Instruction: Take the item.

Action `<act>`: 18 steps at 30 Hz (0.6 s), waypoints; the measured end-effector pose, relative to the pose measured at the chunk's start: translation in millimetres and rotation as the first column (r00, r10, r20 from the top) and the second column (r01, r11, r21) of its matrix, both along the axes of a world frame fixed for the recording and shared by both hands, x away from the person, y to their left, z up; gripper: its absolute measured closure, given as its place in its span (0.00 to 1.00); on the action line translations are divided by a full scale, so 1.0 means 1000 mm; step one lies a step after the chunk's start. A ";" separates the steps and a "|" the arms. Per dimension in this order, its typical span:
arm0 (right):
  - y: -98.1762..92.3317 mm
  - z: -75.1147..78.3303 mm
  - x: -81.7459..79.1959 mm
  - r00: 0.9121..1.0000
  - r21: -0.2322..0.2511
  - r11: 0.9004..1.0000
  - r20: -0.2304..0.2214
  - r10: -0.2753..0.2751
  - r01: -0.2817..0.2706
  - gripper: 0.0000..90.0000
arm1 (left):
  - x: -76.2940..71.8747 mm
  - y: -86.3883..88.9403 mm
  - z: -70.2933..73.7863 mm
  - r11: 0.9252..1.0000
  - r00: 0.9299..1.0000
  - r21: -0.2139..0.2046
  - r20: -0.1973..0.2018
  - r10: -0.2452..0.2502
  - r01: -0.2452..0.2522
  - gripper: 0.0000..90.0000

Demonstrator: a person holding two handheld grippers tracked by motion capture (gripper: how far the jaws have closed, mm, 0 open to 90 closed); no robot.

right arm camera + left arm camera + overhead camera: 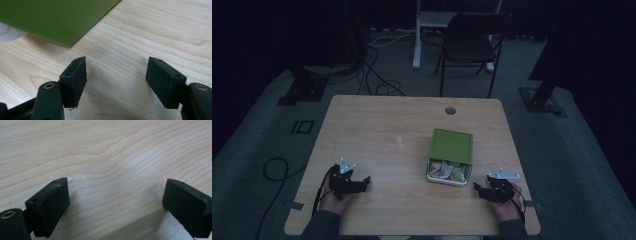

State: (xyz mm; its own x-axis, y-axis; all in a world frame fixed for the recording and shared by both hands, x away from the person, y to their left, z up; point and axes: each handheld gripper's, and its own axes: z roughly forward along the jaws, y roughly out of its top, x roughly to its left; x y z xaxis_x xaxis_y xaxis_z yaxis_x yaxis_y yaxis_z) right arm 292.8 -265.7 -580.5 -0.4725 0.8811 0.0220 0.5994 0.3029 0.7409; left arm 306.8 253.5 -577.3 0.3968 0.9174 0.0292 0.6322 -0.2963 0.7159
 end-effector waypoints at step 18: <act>0.016 0.018 -0.019 0.994 0.013 0.995 0.062 0.096 -0.096 0.64 | 0.000 0.000 0.000 1.000 1.000 0.000 0.000 0.000 0.000 0.09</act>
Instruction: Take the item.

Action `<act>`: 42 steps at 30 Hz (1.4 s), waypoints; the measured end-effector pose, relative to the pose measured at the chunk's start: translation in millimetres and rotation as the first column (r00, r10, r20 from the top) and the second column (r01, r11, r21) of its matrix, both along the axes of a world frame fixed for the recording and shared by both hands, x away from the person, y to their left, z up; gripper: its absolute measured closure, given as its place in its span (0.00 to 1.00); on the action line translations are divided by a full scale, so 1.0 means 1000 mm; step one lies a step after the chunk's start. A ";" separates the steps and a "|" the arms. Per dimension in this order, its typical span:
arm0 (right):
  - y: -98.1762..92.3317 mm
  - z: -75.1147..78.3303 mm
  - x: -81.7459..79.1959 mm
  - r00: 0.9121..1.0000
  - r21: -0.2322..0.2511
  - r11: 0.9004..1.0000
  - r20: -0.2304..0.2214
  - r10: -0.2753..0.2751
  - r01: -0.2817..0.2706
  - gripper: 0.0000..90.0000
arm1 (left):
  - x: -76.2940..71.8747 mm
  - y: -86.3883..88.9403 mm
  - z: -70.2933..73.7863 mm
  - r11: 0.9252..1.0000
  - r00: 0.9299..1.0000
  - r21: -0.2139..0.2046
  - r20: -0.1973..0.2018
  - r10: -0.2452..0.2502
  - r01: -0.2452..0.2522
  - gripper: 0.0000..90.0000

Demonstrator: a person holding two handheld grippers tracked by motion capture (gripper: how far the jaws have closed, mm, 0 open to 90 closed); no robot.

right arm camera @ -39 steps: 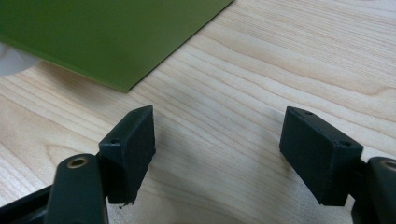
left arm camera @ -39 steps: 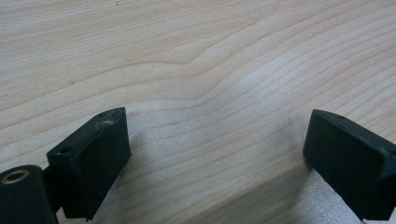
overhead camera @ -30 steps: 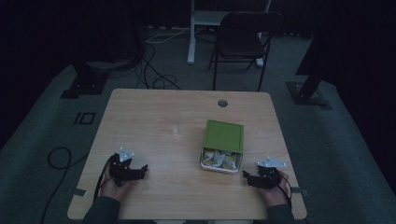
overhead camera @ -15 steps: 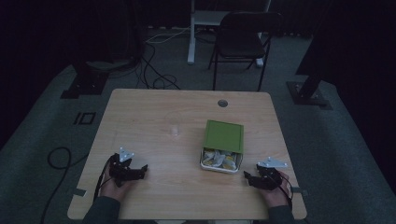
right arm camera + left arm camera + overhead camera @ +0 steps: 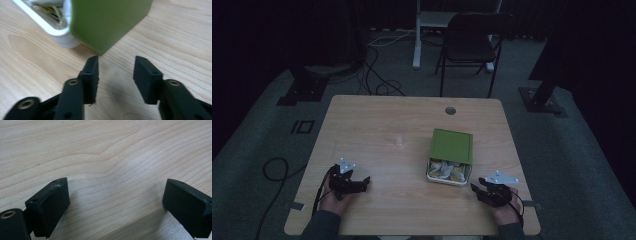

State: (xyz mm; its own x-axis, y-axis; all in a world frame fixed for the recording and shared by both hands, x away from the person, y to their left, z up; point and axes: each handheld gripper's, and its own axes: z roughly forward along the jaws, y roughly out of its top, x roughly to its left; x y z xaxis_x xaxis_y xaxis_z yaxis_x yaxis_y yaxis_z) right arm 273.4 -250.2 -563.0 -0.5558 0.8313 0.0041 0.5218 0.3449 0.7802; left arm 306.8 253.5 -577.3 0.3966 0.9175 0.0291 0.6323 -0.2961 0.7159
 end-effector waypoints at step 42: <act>0.076 0.024 0.000 0.967 0.071 0.967 0.099 0.236 -0.243 0.66 | 0.000 0.000 0.000 1.000 1.000 0.000 0.000 0.000 0.000 0.09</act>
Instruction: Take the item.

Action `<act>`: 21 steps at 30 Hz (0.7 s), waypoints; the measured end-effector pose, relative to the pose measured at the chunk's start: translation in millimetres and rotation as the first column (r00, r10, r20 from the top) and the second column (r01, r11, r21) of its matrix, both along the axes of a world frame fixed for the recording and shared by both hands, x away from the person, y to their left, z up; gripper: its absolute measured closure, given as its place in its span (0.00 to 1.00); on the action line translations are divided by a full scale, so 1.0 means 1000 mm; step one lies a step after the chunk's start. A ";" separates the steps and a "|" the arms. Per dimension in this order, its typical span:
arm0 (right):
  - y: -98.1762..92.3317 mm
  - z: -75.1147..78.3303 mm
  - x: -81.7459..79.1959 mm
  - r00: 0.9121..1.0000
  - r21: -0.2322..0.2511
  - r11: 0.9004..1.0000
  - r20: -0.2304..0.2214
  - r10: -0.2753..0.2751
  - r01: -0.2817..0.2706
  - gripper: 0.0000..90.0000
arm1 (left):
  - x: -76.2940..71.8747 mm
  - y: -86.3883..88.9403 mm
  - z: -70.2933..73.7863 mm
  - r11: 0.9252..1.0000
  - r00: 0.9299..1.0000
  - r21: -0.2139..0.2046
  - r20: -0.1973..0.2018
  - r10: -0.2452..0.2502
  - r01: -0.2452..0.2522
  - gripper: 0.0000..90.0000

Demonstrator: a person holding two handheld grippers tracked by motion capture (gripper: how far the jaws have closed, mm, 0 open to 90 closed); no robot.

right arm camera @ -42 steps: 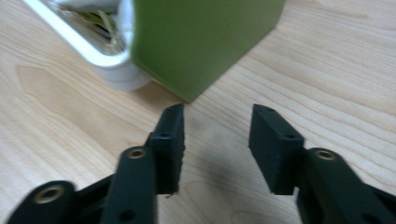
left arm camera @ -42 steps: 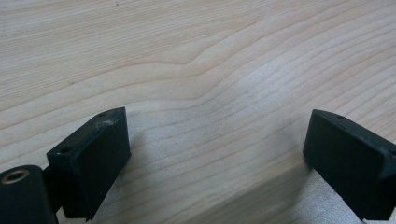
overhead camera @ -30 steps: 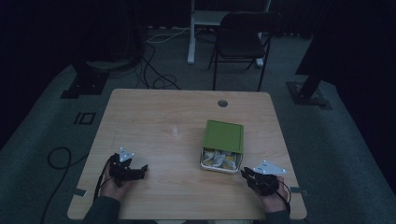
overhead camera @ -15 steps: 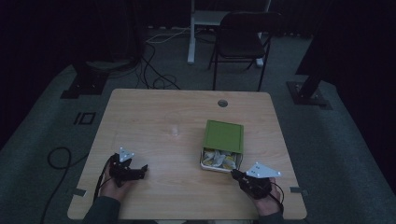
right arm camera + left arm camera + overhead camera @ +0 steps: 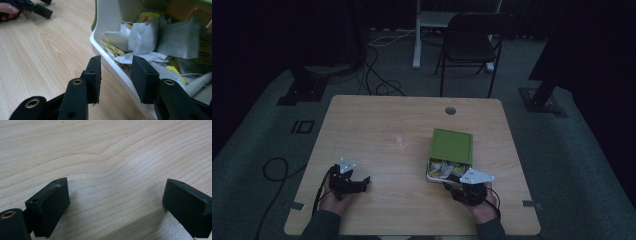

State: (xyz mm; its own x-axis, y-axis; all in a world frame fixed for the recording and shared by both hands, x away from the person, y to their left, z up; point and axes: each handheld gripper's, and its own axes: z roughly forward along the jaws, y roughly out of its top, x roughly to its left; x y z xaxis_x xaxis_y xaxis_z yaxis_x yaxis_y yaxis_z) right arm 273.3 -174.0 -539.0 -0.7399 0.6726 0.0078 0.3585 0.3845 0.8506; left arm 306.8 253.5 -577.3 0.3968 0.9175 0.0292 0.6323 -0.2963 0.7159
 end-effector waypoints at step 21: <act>0.003 -0.006 0.006 1.000 -0.038 0.999 -0.001 0.031 -0.031 0.70 | 0.000 0.000 0.000 1.000 1.000 0.000 0.000 0.000 0.000 0.09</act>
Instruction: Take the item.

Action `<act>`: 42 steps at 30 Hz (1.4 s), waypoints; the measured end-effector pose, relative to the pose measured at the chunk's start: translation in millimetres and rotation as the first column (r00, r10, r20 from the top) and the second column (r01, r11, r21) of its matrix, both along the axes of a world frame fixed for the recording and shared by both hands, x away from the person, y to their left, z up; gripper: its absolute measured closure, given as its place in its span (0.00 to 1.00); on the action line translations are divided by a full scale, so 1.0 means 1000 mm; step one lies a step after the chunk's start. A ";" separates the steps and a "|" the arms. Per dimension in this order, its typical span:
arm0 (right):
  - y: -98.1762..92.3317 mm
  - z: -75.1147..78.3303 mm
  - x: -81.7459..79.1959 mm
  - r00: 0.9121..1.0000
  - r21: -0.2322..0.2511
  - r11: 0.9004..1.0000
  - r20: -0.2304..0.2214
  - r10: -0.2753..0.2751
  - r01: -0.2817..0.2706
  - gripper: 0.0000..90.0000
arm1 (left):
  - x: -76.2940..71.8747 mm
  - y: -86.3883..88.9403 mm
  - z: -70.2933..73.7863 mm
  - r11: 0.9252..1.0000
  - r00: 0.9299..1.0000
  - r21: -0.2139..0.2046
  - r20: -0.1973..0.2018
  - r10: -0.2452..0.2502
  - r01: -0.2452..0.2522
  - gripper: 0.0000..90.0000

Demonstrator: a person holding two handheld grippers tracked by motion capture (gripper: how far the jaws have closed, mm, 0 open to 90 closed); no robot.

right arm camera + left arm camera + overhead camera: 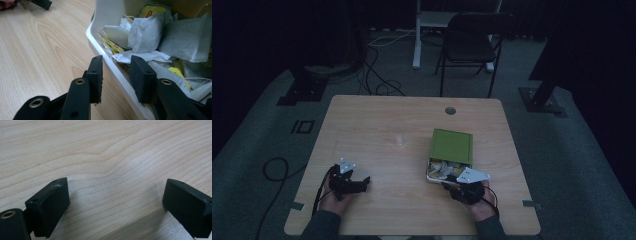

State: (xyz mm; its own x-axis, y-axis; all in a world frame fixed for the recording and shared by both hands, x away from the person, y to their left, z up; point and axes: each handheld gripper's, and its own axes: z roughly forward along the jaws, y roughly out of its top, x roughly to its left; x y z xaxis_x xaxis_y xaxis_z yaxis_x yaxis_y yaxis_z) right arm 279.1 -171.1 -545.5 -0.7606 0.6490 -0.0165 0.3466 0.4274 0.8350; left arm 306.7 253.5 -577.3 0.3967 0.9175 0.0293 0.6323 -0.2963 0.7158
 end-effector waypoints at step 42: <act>0.018 0.025 -0.021 0.988 -0.001 0.990 0.072 -0.140 0.141 0.73 | 0.000 0.000 0.000 1.000 1.000 0.000 0.000 0.000 0.000 0.09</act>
